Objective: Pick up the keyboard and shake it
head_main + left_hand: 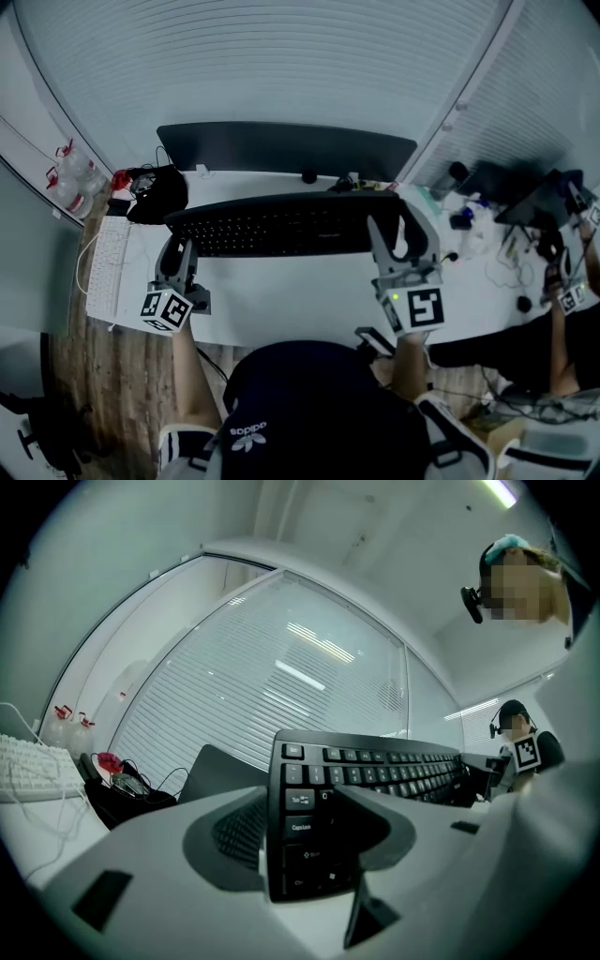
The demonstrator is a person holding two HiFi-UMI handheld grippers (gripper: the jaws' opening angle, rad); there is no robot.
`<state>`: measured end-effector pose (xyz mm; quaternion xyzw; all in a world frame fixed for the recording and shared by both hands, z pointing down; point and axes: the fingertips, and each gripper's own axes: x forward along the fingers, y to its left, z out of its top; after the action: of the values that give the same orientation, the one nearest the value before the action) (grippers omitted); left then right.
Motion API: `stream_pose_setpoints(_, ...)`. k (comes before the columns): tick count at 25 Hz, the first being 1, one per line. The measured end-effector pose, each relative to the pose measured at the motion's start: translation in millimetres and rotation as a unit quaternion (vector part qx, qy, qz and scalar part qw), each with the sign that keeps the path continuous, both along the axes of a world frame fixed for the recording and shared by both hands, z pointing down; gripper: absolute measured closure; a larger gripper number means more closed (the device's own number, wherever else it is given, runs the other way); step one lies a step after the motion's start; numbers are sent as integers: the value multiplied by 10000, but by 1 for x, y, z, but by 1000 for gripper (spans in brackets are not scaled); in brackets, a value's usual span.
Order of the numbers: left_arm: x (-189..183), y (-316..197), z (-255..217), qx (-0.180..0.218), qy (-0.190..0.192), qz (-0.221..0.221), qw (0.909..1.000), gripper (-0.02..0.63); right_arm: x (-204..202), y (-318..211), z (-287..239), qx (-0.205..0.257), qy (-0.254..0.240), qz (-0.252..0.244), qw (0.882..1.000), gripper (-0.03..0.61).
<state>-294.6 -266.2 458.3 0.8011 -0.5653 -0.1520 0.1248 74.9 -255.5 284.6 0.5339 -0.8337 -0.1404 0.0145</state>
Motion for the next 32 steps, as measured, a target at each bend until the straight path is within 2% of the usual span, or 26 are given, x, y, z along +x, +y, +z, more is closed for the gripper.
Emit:
stream_pose_setpoints(3, 5, -14, 0, -44, -5, 77, 10000, 408, 5, -5, -5, 27, 43, 102, 9999, 374)
stream_pose_setpoints(7, 16, -8, -1, -41, 58, 251, 9997, 408, 22, 12, -1, 33, 223, 277, 9994, 377)
stream_pose_setpoints(10, 17, -23, 2, -104, 54, 238, 9996, 408, 27, -9, 7, -64, 217, 378, 9990, 385)
stream_pose_setpoints(16, 15, -10, 3, -139, -10, 253, 9996, 408, 28, 5, 14, -93, -66, 296, 9995, 383)
stream_pose_setpoints(20, 11, -22, -3, -154, -2, 168, 9997, 408, 23, -18, 12, -80, 26, 281, 9996, 383)
stream_pose_setpoints(23, 11, -15, -6, -98, 42, 211, 9997, 408, 23, -1, 7, -40, -18, 282, 9996, 383)
stream_pose_setpoints(28, 8, -20, -8, -144, 115, 145, 9997, 408, 23, -19, 14, -147, -131, 298, 9994, 383)
stream_pose_setpoints(32, 5, -13, -13, -110, 164, 169, 9997, 408, 24, -4, 13, -156, -185, 274, 9993, 383)
